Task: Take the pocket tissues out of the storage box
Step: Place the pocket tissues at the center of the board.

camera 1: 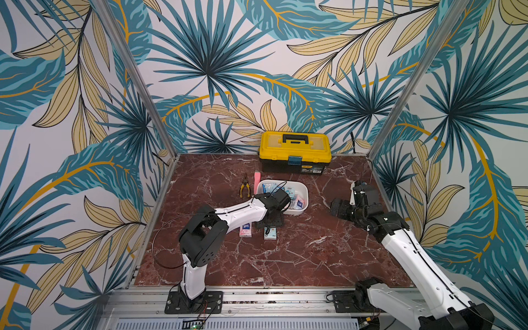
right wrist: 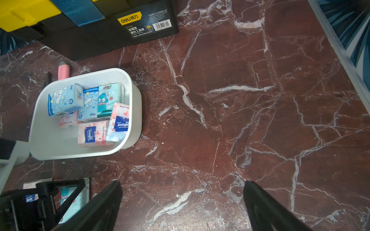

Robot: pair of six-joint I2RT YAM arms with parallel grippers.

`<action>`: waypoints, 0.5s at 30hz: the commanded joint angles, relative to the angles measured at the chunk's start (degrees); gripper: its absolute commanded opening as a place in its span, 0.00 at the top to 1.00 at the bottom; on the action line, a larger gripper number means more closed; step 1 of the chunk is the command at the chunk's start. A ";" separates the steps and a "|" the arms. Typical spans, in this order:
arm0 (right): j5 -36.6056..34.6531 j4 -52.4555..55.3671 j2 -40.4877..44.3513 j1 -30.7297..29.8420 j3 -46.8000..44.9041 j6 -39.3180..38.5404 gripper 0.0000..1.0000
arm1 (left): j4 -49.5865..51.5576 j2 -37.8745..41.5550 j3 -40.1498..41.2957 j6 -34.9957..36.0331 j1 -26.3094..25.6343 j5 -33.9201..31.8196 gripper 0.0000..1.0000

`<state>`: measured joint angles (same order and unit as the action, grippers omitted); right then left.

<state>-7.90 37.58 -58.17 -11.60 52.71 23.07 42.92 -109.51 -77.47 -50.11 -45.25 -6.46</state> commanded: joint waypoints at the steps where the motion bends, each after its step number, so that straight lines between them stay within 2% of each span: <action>1: -1.30 2.99 1.68 0.17 2.43 -1.55 0.01 | 0.36 3.88 -0.79 1.45 0.31 -1.38 0.10; 6: -1.52 4.68 3.05 0.17 3.99 -2.66 0.01 | 0.18 9.10 -0.50 2.05 0.43 -4.01 0.00; 15: 1.73 5.88 1.60 0.17 9.47 -2.35 0.01 | 0.81 17.96 -0.77 7.10 0.60 -11.21 0.00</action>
<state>-7.20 42.22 -56.27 -11.60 60.51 20.95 42.98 -93.82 -77.49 -45.89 -45.04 -13.74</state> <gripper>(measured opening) 0.993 0.998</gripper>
